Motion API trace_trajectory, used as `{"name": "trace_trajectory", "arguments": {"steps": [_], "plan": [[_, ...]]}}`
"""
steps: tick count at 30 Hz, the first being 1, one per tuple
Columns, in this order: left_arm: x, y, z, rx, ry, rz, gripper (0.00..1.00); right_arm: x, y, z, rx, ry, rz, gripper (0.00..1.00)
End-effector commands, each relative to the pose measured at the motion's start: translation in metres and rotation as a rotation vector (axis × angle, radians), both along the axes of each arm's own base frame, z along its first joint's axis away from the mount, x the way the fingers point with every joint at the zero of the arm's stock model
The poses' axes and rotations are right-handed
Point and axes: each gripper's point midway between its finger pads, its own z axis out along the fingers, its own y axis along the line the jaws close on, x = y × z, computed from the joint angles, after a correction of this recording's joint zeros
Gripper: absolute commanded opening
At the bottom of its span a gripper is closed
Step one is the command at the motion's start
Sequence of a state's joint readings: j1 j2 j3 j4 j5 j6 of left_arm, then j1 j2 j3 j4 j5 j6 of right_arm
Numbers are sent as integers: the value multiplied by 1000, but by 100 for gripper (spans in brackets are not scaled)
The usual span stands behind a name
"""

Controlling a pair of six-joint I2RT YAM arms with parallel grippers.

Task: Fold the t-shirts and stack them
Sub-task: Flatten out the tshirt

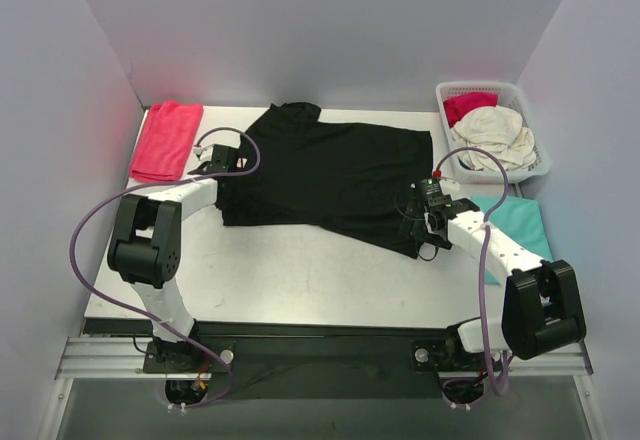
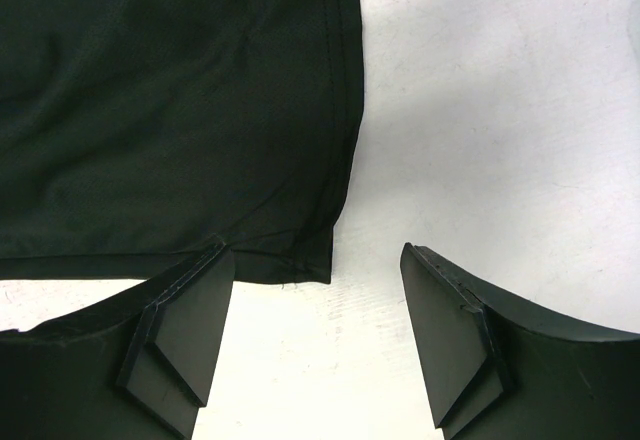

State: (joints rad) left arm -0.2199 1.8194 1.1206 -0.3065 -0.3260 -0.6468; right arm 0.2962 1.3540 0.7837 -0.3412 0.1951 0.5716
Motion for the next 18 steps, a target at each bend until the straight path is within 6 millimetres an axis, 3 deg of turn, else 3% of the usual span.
{"name": "trace_trajectory", "arguments": {"steps": [1,10,18], "plan": [[32,-1,23,-6,-104,8,32,3,-4,6,-37,8,-3,68],[39,1,30,1,-129,8,32,3,-3,2,-36,27,-3,68],[44,2,18,15,-106,15,32,4,-2,3,-37,24,1,68]]}}
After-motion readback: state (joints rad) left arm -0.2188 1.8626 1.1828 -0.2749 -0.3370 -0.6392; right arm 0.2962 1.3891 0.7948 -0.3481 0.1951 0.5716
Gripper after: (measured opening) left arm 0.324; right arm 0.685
